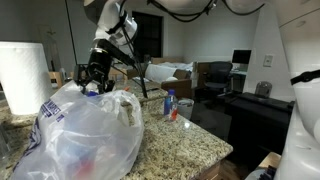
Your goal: Put the plastic bottles into the plastic bag
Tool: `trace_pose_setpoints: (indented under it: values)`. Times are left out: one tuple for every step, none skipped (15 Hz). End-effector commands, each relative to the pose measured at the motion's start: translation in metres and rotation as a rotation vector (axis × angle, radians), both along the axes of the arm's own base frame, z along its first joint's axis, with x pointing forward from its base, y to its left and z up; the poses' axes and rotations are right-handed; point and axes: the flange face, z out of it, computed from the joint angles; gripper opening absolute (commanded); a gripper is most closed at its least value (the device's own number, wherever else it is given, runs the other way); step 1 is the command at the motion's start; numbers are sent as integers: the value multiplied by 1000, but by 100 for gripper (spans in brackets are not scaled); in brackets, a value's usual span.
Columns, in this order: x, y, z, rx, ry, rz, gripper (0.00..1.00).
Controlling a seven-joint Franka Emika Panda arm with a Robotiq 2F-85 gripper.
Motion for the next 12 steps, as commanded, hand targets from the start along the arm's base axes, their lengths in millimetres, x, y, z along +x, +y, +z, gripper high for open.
trace_pose_setpoints:
  values:
    - [21, -16, 11, -15, -7, -49, 97]
    - [28, -26, 17, -4, -18, -74, 99]
    - [35, -38, 24, 5, -26, -97, 100]
    - [41, -49, 31, 15, -41, -120, 100]
    - [48, -61, 38, 24, -55, -147, 100]
    - [54, -72, 44, 30, -71, -171, 100]
    - [60, -82, 49, 31, -82, -193, 100]
    - [64, -89, 52, 31, -91, -208, 100]
    - [67, -97, 53, 31, -92, -217, 100]
    - [70, -101, 54, 29, -97, -226, 100]
    - [71, -104, 53, 24, -95, -227, 100]
    - [71, -106, 52, 22, -95, -230, 100]
